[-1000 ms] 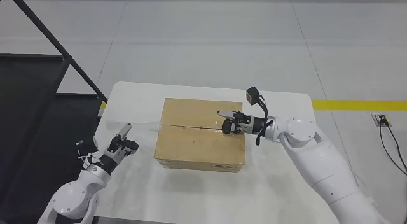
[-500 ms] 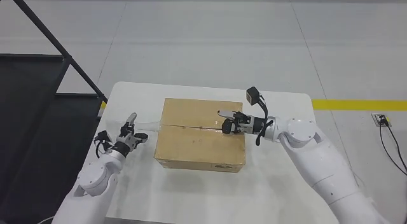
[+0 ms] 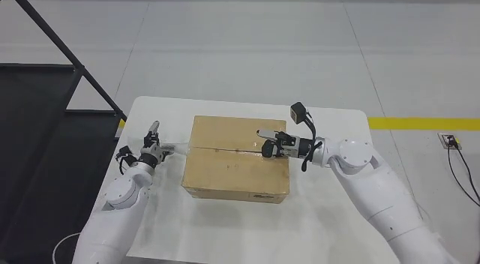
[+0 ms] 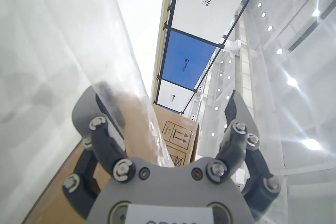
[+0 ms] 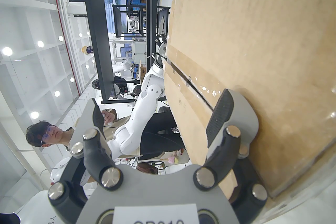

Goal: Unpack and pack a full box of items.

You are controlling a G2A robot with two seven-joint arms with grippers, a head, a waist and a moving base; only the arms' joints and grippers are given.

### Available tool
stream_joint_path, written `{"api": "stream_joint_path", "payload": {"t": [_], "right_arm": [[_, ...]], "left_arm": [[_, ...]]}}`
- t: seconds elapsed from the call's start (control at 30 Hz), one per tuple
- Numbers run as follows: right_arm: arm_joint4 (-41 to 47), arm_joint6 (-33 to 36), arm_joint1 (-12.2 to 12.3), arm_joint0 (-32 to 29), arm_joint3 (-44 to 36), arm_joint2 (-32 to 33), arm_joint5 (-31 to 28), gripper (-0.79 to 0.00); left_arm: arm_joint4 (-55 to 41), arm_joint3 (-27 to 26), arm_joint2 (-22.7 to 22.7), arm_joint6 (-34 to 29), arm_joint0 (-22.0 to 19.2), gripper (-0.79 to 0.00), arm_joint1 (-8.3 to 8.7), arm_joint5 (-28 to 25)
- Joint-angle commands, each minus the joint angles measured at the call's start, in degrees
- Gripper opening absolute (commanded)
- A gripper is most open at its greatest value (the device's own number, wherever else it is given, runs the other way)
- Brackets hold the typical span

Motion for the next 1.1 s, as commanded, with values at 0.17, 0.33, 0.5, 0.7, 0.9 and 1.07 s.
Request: {"api": "stream_joint_path", "payload": {"t": [0.17,0.33,0.5,0.7,0.9,1.07], "right_arm": [[0.00,0.00,0.00,0.00,0.00,0.00,0.00,0.000],[0.00,0.00,0.00,0.00,0.00,0.00,0.00,0.000],[0.00,0.00,0.00,0.00,0.00,0.00,0.00,0.000],[0.00,0.00,0.00,0.00,0.00,0.00,0.00,0.000],[0.00,0.00,0.00,0.00,0.00,0.00,0.00,0.000],[0.00,0.00,0.00,0.00,0.00,0.00,0.00,0.000]], "left_arm": [[0.88,-2.06,-2.32,2.24,1.73,0.000,-0.07,-6.27],[2.71,-7.19,-4.37,4.70,4.59,0.000,0.12,-9.10],[5.44,-14.32,-6.67,6.65,8.03,0.000,0.47,-9.72],[7.06,-21.45,-9.06,7.27,10.80,0.000,0.72,-7.95],[6.73,-20.52,-9.95,5.54,9.35,0.000,0.65,-4.43],[6.62,-17.28,-9.47,3.55,6.63,0.000,0.38,-2.78]]}}
